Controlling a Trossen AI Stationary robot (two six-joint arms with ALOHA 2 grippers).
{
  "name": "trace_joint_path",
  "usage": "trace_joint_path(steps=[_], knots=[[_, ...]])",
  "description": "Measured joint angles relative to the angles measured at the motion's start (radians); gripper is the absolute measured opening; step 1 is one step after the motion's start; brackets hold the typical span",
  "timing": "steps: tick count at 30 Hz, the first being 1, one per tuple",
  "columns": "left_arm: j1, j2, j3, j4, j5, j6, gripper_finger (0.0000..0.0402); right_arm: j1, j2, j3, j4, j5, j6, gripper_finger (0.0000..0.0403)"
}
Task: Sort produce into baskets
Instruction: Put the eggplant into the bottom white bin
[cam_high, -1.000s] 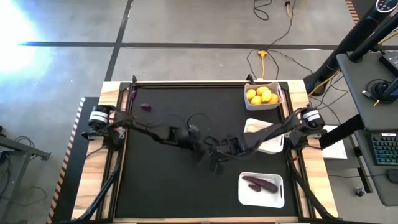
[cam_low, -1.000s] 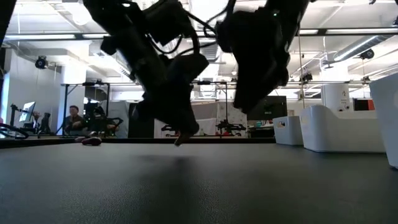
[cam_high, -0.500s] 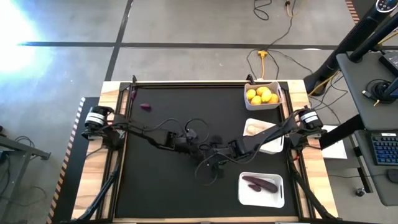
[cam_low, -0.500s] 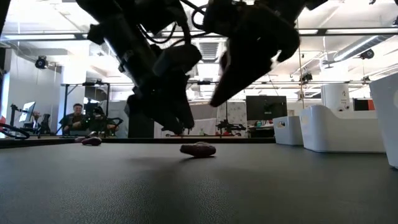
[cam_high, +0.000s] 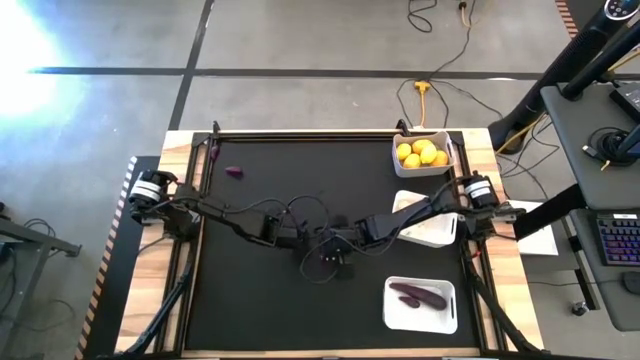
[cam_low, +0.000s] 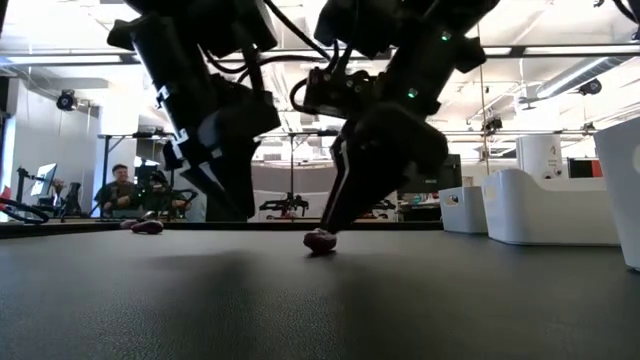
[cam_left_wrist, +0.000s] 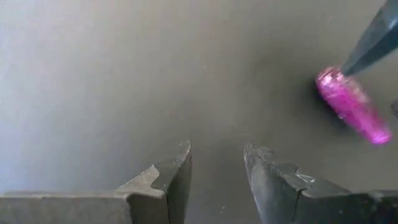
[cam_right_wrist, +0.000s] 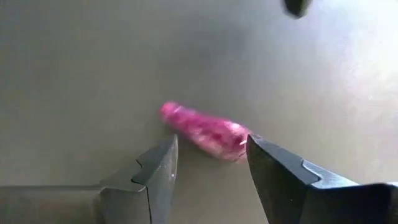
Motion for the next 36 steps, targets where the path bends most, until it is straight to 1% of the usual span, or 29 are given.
trace_joint_path(steps=[4,5,9,15,20,26,31,36], knots=[[0.0,0.0,-0.004,-0.008,-0.022,-0.001,0.0127,-0.025,0.0,0.001,0.006,-0.02,-0.04,0.0179],[0.0,0.0,-0.004,-0.009,-0.031,-0.001,0.0126,-0.032,0.0,0.001,0.007,-0.042,-0.044,0.0178],[0.0,0.0,-0.004,-0.012,-0.065,-0.001,0.0125,-0.056,0.002,-0.001,0.011,-0.184,-0.097,0.0176],[0.0,0.0,-0.005,-0.014,-0.081,0.006,0.0125,-0.056,0.041,0.007,0.025,-0.244,-0.216,0.0178],[0.0,0.0,-0.006,-0.017,-0.089,0.016,0.0125,-0.057,0.07,0.026,0.023,-0.252,-0.207,0.0178],[0.0,0.0,-0.007,-0.024,-0.089,0.015,0.0125,-0.061,0.074,0.043,0.009,-0.258,-0.214,0.0178],[0.001,0.0,-0.007,-0.024,-0.089,0.009,0.0125,-0.069,0.074,0.044,0.01,-0.266,-0.184,0.0179],[0.0,0.0,-0.011,-0.022,-0.089,-0.002,0.0125,-0.073,0.074,0.043,0.009,-0.266,-0.177,0.0193]])
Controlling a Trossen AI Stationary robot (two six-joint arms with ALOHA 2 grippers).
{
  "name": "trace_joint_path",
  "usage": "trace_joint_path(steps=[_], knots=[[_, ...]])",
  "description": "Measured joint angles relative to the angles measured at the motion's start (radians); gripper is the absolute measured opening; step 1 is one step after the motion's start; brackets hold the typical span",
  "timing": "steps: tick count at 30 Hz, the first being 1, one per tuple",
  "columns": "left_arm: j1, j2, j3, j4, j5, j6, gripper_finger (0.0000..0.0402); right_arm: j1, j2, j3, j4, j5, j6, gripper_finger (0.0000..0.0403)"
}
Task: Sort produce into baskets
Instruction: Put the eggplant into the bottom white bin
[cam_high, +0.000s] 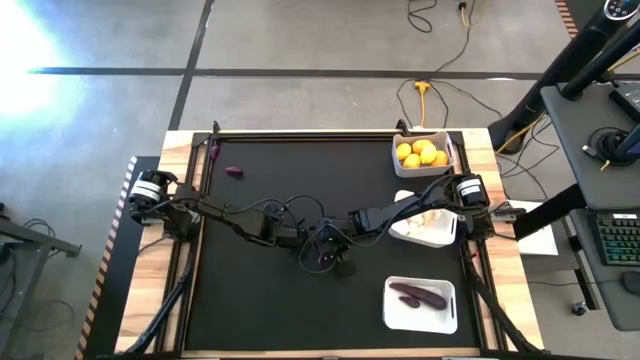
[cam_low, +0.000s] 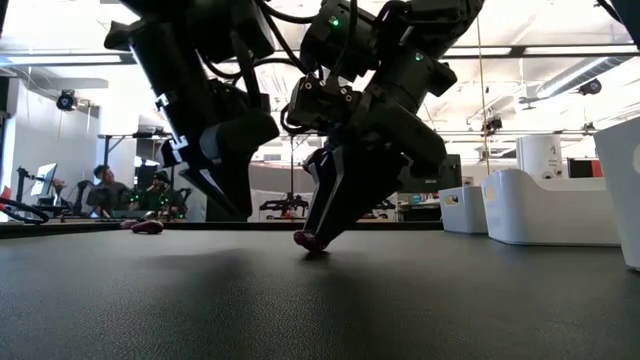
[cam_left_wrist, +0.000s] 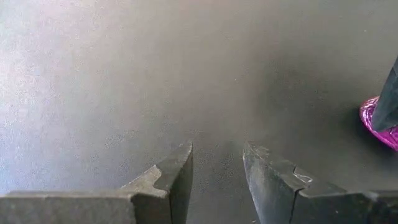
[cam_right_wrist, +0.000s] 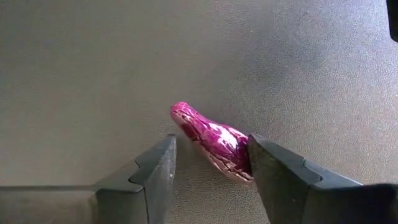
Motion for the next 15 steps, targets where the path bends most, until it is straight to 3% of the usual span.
trace_joint_path(steps=[10,15], knots=[[0.0,0.0,-0.002,0.001,0.0,-0.002,0.0125,0.0,0.003,0.005,0.0,0.038,0.0,0.0236],[0.0,0.0,-0.008,0.005,0.0,-0.002,0.0125,-0.001,0.006,0.002,-0.003,0.05,0.008,0.0224]])
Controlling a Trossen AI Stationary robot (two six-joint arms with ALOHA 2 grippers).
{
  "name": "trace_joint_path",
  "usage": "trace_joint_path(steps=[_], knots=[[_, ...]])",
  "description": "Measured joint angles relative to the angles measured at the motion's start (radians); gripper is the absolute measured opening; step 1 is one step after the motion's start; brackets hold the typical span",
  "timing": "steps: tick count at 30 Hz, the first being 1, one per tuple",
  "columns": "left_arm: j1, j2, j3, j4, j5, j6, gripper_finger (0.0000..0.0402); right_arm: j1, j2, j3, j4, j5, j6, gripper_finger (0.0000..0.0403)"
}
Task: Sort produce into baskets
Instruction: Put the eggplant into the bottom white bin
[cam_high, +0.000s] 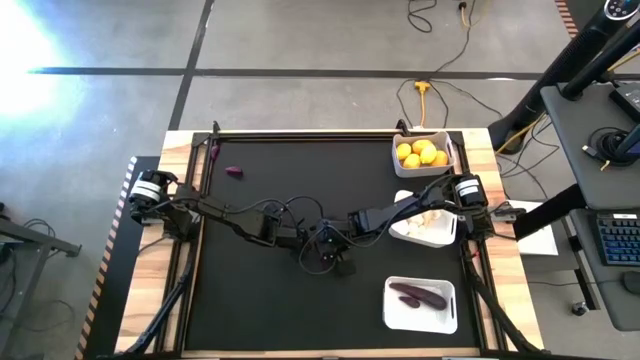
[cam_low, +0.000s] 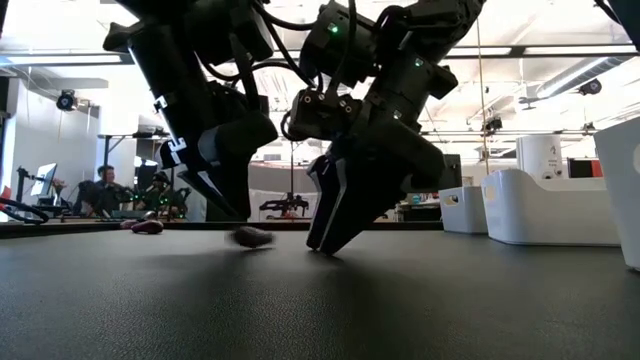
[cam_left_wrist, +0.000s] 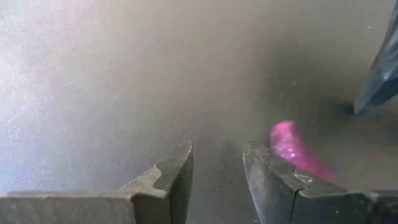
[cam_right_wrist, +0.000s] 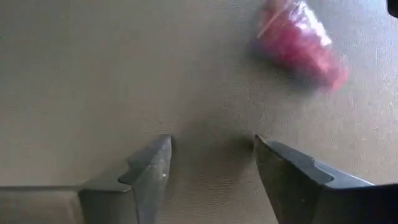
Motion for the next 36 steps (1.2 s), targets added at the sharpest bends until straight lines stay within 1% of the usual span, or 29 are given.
trace_joint_path(steps=[11,13,15,17,19,23,27,31,36], knots=[[0.0,0.0,-0.007,0.004,-0.013,0.003,0.0125,0.0,0.023,0.0,0.021,-0.001,0.118,0.0113],[-0.001,0.0,-0.007,-0.002,-0.008,0.014,0.0125,0.001,0.021,0.007,0.016,0.012,0.138,0.0101],[-0.002,-0.008,-0.007,-0.028,0.002,0.028,0.0125,0.001,0.015,0.017,0.008,0.049,0.179,0.0098],[-0.002,-0.03,-0.007,-0.076,0.006,0.031,0.0125,0.001,0.013,0.035,0.002,0.093,0.219,0.0106],[-0.002,-0.059,-0.007,-0.143,0.008,0.032,0.0125,-0.006,0.013,0.067,0.003,0.125,0.247,0.0125],[0.0,-0.153,-0.007,-0.287,-0.022,0.035,0.0125,-0.022,0.026,0.115,0.092,0.137,0.264,0.0177],[0.0,-0.283,-0.007,-0.434,-0.066,0.037,0.0125,-0.043,0.09,0.146,0.189,0.148,0.322,0.022],[0.0,-0.427,-0.018,-0.53,-0.084,0.034,0.0125,-0.07,0.18,0.212,0.289,0.217,0.348,0.0239],[0.0,-0.576,-0.058,-0.526,-0.086,-0.024,0.0125,-0.087,0.287,0.348,0.293,0.284,0.334,0.0243]])
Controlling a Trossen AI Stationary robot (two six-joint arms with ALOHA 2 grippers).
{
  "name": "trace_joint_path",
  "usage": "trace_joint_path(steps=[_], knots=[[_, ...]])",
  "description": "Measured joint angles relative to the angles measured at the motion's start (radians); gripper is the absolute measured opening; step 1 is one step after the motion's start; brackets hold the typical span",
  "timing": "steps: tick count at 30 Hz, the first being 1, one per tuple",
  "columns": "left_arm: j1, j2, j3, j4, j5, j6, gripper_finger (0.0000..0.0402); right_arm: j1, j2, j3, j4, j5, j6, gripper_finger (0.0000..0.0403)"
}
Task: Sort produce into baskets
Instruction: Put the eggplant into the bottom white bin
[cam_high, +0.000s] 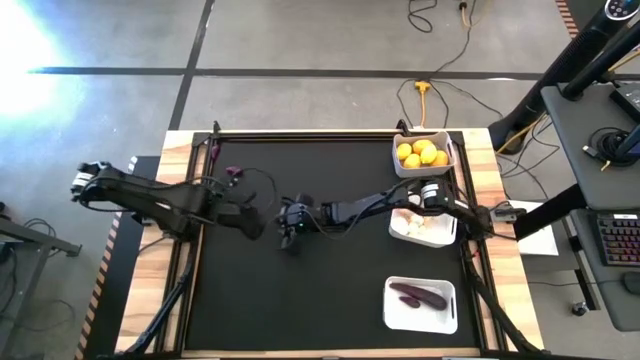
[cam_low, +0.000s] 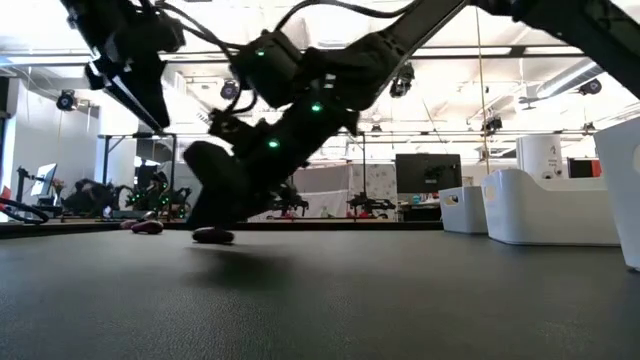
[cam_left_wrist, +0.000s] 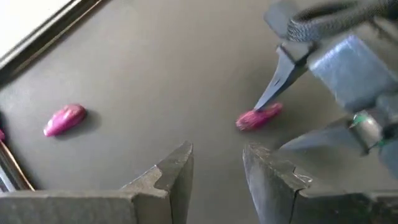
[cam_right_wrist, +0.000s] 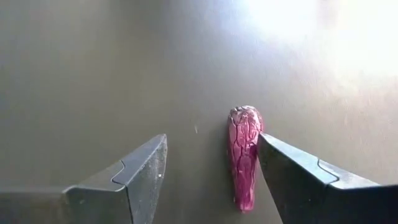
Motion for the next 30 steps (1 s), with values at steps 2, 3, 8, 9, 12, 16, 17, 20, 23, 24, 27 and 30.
trace_joint_path(steps=[2,3,8,9,12,16,17,20,23,24,27,30], knots=[[0.0,-0.034,-0.019,0.007,0.0,-0.044,0.0125,-0.007,0.029,0.048,-0.01,0.003,-0.005,0.024],[0.0,-0.051,-0.03,0.018,-0.001,-0.06,0.0125,-0.01,0.044,0.073,-0.023,0.003,-0.008,0.0238],[0.0,-0.078,-0.096,0.08,0.002,-0.081,0.0125,-0.029,0.089,0.146,-0.124,0.006,0.003,0.022],[0.0,-0.078,-0.11,0.092,0.006,-0.082,0.0125,-0.032,0.092,0.148,-0.131,0.003,0.006,0.0216],[-0.002,-0.075,-0.154,0.151,0.032,-0.083,0.0125,-0.037,0.097,0.149,-0.139,0.004,0.006,0.02],[-0.002,-0.07,-0.204,0.227,0.062,-0.082,0.0125,-0.041,0.097,0.149,-0.148,-0.002,0.037,0.0169],[-0.002,-0.069,-0.214,0.235,0.07,-0.081,0.0125,-0.041,0.097,0.148,-0.149,-0.002,0.04,0.0159],[-0.002,-0.064,-0.229,0.237,0.073,-0.076,0.0125,-0.041,0.096,0.151,-0.151,-0.001,0.041,0.0125],[-0.002,-0.064,-0.231,0.237,0.073,-0.047,0.0125,-0.041,0.095,0.156,-0.159,-0.002,0.054,0.0087],[-0.002,-0.064,-0.231,0.233,0.073,-0.032,0.0125,-0.041,0.093,0.158,-0.167,-0.003,0.062,0.0074],[-0.002,-0.062,-0.228,0.226,0.073,0.019,0.0125,-0.04,0.066,0.184,-0.289,-0.009,0.084,0.0039],[-0.002,-0.058,-0.23,0.213,0.073,0.063,0.0125,-0.036,0.018,0.227,-0.47,-0.035,0.072,0.0019]])
